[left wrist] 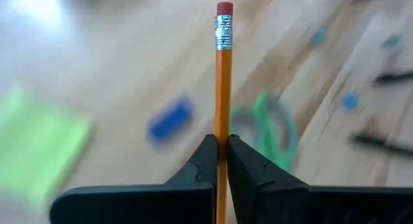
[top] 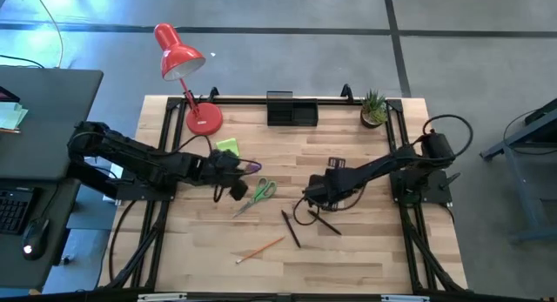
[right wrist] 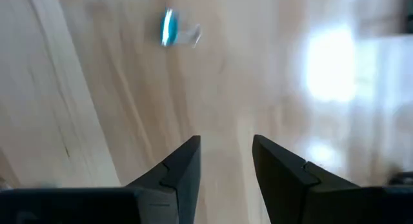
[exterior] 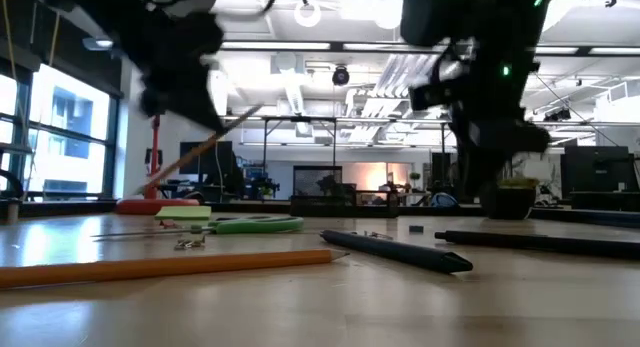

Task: Pick and place office supplies into organizer
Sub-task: Put the top pencil into the desk organizer

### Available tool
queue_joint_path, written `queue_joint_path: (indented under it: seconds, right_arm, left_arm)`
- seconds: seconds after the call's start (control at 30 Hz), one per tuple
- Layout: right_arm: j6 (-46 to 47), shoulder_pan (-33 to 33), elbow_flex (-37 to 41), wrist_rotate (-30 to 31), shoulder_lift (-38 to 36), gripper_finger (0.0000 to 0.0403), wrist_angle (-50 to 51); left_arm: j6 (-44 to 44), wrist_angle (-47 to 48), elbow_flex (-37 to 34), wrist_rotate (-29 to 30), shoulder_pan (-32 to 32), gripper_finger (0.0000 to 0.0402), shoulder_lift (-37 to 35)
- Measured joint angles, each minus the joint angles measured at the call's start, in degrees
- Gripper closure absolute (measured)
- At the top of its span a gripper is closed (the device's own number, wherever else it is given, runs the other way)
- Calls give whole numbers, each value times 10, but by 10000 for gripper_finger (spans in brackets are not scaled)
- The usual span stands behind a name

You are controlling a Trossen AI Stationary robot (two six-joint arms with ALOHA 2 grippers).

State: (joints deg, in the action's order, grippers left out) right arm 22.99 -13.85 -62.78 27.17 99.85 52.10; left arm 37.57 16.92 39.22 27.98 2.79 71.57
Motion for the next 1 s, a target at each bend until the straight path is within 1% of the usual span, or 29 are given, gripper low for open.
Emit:
queue_joint_path:
  seconds: [0.07, 0.13, 0.2, 0.27, 0.33, 0.43, 0.53, 0.6, 0.63, 0.73, 0.8, 0.87, 0.93, 1.0]
  right_arm:
    - [12, -12, 0, 32, -18, 269, -12]
    - [27, -21, 0, 60, -36, 269, -12]
    - [47, -27, 0, 85, -56, 269, -8]
    - [64, -31, 0, 110, -77, 269, -2]
    - [71, -35, 0, 139, -98, 269, -4]
    - [85, -39, 0, 194, -127, 269, -10]
    - [100, -41, 0, 254, -144, 269, -16]
    - [110, -42, 0, 294, -147, 269, -22]
    - [117, -42, 0, 312, -147, 269, -22]
    - [134, -39, 1, 363, -144, 269, -22]
    - [136, -37, 16, 392, -145, 269, -39]
    - [148, -33, 42, 412, -152, 269, -47]
    - [175, -28, 68, 429, -163, 269, -52]
    - [203, -23, 95, 433, -178, 269, -52]
  left_arm:
    - [-78, -77, 2, 6, -19, 400, 0]
    - [-142, -141, 2, -7, -52, 400, 0]
    - [-195, -200, 2, -55, -94, 400, 0]
    - [-228, -247, 2, -110, -143, 400, 0]
    - [-264, -295, 2, -151, -187, 400, 0]
    - [-329, -367, 2, -195, -234, 401, 0]
    - [-373, -437, 2, -224, -257, 401, 15]
    - [-374, -482, 2, -220, -265, 401, 33]
    - [-373, -503, 2, -208, -268, 401, 45]
    - [-362, -580, 2, -148, -268, 401, 95]
    - [-359, -654, 2, -99, -268, 401, 138]
    - [-364, -735, 2, -65, -272, 401, 183]
    - [-364, -804, 2, -56, -282, 401, 218]
    - [-363, -856, 7, -44, -293, 401, 250]
